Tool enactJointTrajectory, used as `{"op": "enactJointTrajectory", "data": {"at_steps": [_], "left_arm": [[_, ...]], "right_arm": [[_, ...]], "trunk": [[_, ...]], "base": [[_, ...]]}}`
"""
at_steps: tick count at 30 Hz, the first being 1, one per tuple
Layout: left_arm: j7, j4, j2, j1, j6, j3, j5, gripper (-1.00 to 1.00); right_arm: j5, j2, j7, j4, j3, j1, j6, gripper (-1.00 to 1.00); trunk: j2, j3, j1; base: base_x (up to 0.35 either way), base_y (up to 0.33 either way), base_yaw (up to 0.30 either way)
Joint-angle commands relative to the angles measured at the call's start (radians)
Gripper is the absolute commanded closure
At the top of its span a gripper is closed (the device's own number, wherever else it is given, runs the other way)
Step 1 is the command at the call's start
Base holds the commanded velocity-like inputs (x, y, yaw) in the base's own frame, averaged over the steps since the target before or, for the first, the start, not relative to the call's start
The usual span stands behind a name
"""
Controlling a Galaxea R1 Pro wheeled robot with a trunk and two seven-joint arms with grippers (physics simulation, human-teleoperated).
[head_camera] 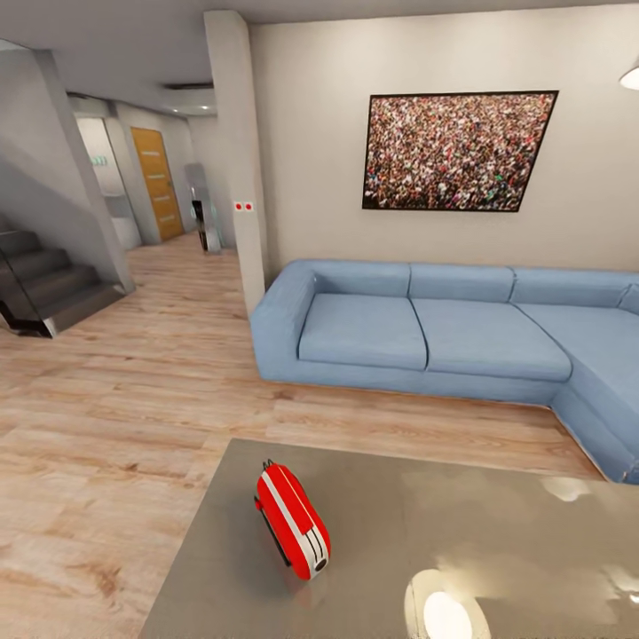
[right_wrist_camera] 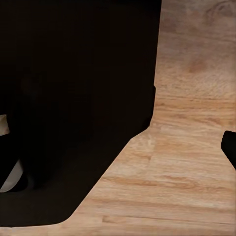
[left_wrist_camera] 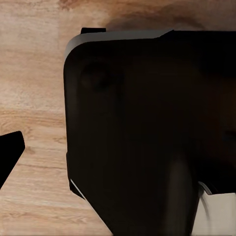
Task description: Turn on the radio receiver that's on the table in the living room.
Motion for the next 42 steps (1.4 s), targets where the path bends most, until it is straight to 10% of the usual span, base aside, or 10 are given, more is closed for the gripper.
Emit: {"op": "enactJointTrajectory", "data": {"at_steps": [1,42], "left_arm": [[0.0,0.0,0.0,0.0,0.0,0.0,0.0,-1.0],[0.0,0.0,0.002,0.0,-0.001,0.0,0.0,-1.0]], "right_arm": [[0.0,0.0,0.0,0.0,0.0,0.0,0.0,-1.0],[0.002,0.001,0.0,0.0,0.002,0.0,0.0,-1.0]], "trunk": [[0.0,-0.002,0.0],[0.0,-0.068,0.0]], "base": [[0.0,0.0,0.0],[0.0,0.0,0.0]]}}
